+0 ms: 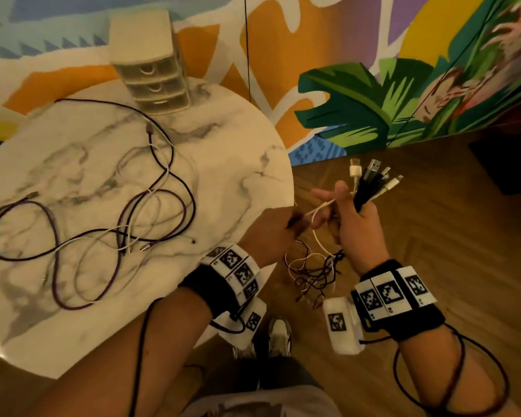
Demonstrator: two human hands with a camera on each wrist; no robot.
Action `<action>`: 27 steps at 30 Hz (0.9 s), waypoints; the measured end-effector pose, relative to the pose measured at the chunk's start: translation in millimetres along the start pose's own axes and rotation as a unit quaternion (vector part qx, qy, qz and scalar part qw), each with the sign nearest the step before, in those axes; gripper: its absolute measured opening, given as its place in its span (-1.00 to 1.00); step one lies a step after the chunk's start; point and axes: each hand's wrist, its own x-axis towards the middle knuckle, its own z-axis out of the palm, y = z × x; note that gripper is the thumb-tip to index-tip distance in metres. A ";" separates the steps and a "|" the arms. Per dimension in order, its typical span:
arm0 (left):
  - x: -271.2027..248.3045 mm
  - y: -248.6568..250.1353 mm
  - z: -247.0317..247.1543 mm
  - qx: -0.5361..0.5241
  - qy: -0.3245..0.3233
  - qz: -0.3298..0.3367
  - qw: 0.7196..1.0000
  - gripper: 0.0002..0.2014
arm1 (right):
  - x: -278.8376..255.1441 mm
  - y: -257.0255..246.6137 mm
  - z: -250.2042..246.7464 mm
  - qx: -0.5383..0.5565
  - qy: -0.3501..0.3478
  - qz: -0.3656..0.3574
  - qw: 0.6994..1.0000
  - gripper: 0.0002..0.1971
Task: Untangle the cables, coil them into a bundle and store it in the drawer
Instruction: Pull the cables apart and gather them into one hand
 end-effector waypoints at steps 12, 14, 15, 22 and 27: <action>2.9 6.3 27.6 -0.009 -0.049 0.002 0.999 -0.56 | 2.0 -15.6 -40.0 -0.014 0.058 -0.015 0.998 -0.52; 7.2 38.0 23.8 -0.081 -0.051 0.098 0.991 -0.57 | 0.5 -22.3 -36.2 -0.018 0.032 -0.042 0.998 -0.57; 11.1 55.0 21.5 -0.097 -0.068 0.117 0.986 -0.59 | 0.3 -26.3 -34.0 -0.010 0.014 -0.045 0.999 -0.60; 32.1 105.7 6.2 0.004 0.050 0.227 0.973 -0.35 | 13.6 -58.8 -41.5 -0.073 -0.032 -0.174 0.982 -0.68; 22.5 144.4 -11.0 -0.319 -0.028 0.112 0.941 -0.75 | 19.5 -78.3 -48.8 -0.088 -0.033 -0.182 0.979 -0.68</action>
